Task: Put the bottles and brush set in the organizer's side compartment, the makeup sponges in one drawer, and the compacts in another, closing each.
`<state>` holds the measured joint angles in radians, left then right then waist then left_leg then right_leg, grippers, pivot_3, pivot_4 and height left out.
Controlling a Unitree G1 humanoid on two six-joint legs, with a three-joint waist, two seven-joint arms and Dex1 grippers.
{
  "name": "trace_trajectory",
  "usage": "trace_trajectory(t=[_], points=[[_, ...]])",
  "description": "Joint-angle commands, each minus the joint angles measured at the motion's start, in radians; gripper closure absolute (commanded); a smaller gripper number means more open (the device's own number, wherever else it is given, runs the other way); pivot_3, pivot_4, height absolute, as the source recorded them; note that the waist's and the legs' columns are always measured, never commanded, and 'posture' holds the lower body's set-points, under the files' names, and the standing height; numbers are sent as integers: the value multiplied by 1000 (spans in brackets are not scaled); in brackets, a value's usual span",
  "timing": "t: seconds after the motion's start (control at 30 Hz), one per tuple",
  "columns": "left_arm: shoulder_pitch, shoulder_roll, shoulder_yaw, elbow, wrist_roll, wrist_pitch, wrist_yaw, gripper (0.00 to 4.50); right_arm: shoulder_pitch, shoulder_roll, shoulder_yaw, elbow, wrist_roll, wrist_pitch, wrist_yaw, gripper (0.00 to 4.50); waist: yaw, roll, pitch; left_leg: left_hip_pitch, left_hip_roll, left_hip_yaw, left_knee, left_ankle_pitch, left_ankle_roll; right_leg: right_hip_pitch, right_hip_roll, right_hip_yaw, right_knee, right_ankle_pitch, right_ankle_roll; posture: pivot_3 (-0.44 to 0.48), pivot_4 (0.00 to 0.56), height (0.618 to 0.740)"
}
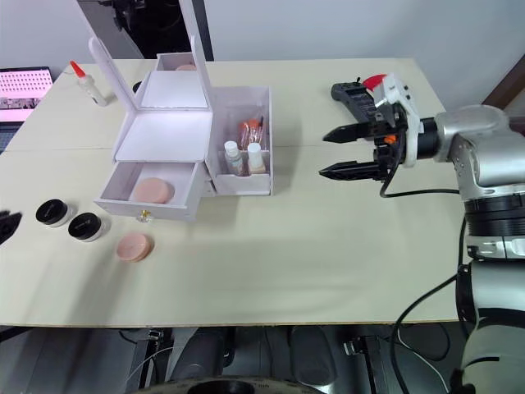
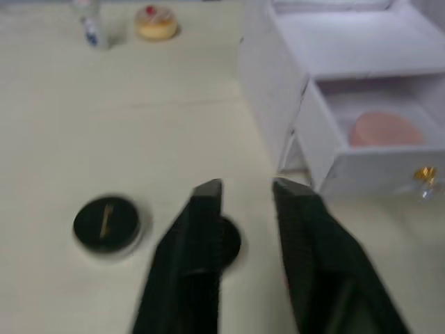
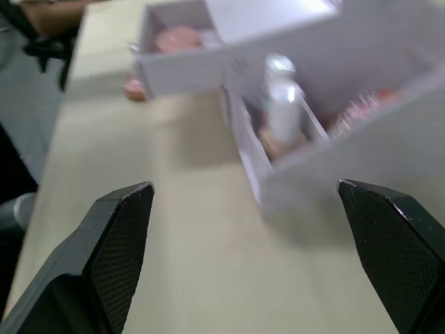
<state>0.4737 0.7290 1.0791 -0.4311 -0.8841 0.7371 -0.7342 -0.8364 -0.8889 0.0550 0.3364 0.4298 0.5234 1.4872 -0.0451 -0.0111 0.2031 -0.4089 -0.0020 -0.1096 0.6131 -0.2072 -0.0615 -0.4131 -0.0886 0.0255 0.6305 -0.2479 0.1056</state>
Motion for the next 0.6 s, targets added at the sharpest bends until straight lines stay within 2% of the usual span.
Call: trace_trajectory(t=[0.03,0.33,0.6], points=[[33,-17,34,1,23,-49,-14,4488,4,1,-45,85,-25,-75,-12,0,0,0,0,0,0,0,0,0,0,0,0,0,0,0,-1,0,150,740],[135,-90,52,38,50,-114,-39,4488,81,12,-68,168,-41,-156,-3,0,-1,0,0,0,0,1,-1,0,0,0,-1,0,-1,0,0,0,150,740],[117,-73,10,10,38,-128,-28,4488,46,30,-68,105,-22,-103,-7,0,-1,0,0,0,0,1,1,0,0,0,-1,0,-1,0,0,0,150,740]])
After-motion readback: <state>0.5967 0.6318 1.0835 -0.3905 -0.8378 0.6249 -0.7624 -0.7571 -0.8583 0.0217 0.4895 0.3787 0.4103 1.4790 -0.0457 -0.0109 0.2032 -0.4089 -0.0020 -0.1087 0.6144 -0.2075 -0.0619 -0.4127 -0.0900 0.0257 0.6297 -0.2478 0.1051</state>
